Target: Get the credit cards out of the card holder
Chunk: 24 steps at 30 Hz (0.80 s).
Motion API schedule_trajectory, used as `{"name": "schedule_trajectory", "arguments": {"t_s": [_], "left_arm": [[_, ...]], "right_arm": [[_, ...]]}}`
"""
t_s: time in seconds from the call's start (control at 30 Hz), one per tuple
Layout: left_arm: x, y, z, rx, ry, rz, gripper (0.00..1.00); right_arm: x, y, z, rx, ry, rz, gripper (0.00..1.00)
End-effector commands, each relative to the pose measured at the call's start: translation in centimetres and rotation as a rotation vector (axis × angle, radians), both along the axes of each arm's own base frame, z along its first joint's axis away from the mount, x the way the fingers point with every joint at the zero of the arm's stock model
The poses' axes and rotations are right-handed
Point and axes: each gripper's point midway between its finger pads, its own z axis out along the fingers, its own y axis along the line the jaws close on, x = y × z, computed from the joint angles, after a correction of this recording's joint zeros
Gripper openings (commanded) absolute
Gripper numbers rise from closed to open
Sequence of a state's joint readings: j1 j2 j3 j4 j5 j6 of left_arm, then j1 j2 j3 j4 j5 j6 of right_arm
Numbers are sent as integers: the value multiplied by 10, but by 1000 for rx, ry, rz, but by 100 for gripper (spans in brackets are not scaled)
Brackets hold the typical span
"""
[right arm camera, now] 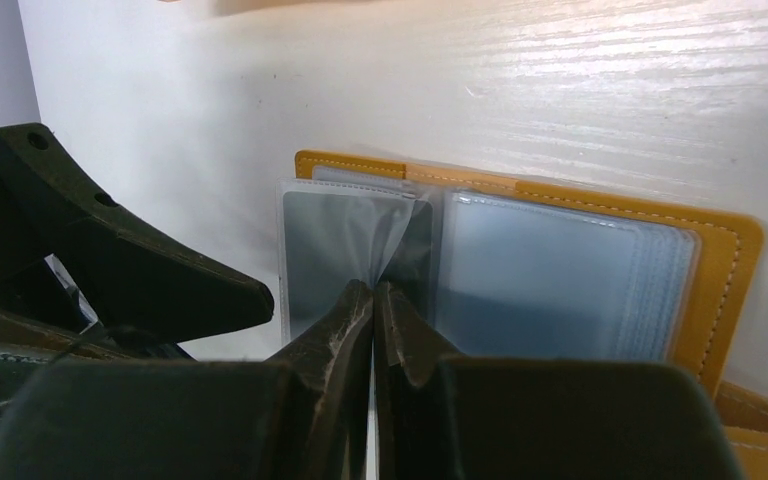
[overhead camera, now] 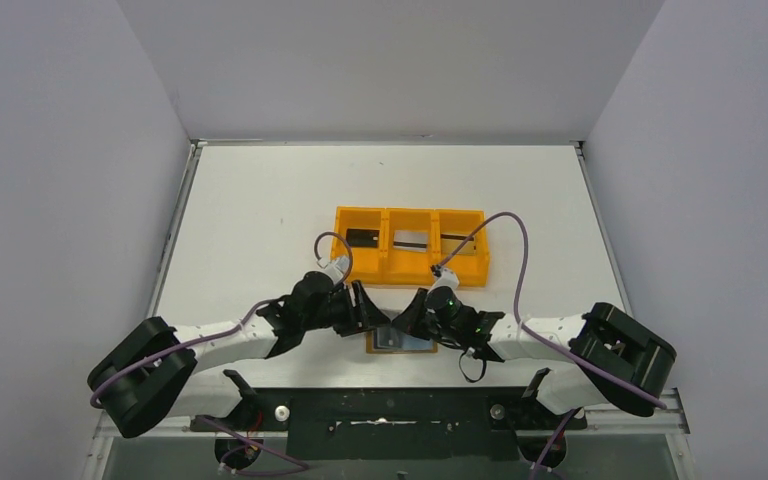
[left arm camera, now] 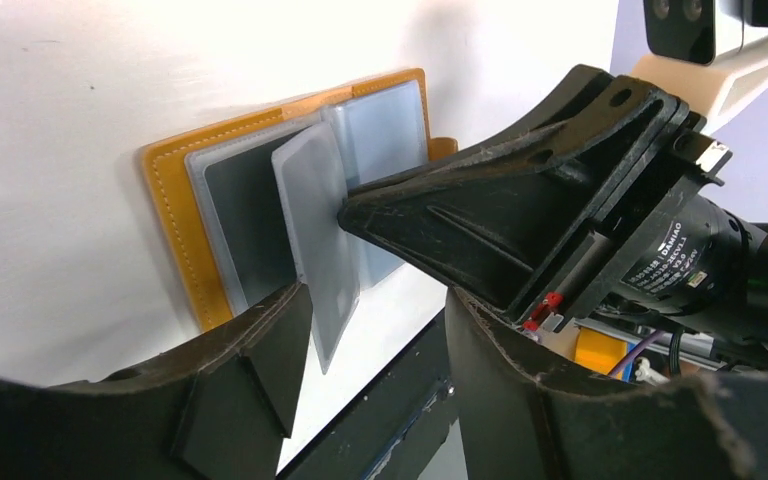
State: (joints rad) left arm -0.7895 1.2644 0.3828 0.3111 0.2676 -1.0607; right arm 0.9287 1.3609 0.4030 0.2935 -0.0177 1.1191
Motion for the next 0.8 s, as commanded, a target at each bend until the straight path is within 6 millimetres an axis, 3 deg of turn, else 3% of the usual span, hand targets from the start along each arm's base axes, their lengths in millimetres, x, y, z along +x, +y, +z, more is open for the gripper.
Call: {"name": "schedule_trajectory", "arguments": {"t_s": [0.0,0.33,0.77], "left_arm": [[8,-23,29,-86,-83,-50,49],[7,-32,18,-69,-46,-62,40],[18,-4,12,70,-65,79,53]], "right_arm": [[9,6,22,82,-53,-19,1],[9,5,21,93,-50,-25,1],[10,2,23,102,-52,-40,1]]}}
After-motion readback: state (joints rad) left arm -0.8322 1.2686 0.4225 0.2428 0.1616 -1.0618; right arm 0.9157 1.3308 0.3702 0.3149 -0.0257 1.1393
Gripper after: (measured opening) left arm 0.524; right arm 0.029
